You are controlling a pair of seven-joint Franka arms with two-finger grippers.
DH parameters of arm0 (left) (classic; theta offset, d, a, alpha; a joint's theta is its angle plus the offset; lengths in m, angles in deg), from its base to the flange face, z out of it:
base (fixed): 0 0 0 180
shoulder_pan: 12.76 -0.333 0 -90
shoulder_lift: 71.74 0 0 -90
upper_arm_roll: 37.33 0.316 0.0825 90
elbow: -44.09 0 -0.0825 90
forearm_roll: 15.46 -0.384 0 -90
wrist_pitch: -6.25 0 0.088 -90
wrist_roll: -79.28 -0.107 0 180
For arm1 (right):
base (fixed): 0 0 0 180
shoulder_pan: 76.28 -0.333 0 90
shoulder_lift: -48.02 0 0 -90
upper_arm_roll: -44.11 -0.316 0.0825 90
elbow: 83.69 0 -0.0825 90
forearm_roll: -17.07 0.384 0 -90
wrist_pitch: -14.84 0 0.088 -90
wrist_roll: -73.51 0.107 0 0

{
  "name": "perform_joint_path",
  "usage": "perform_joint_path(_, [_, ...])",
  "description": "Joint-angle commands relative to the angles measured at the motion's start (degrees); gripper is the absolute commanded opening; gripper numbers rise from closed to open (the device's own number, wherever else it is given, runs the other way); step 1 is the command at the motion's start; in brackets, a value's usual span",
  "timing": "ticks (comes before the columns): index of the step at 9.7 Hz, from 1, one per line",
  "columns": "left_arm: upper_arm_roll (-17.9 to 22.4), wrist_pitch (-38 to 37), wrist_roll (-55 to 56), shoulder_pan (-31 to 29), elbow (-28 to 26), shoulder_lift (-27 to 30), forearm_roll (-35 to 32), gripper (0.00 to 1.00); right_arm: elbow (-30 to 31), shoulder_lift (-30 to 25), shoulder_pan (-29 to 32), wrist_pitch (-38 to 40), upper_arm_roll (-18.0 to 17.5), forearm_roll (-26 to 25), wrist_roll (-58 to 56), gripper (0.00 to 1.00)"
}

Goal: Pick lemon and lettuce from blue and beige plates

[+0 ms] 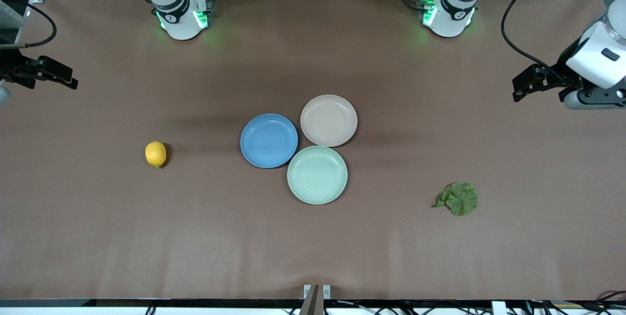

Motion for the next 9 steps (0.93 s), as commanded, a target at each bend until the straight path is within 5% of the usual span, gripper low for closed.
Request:
perform_joint_path(1, [-0.8,-0.8,-1.3,-0.9,-0.2,0.9,-1.0,1.00,-1.2,0.0,-0.2,1.4,-0.4,-1.7,0.8,1.00])
perform_joint_path(9, [-0.4,-2.0,-1.4,-0.9,0.0,1.9,-0.6,1.00,-3.0,0.8,-0.5,1.4,-0.4,-1.2,0.9,1.00])
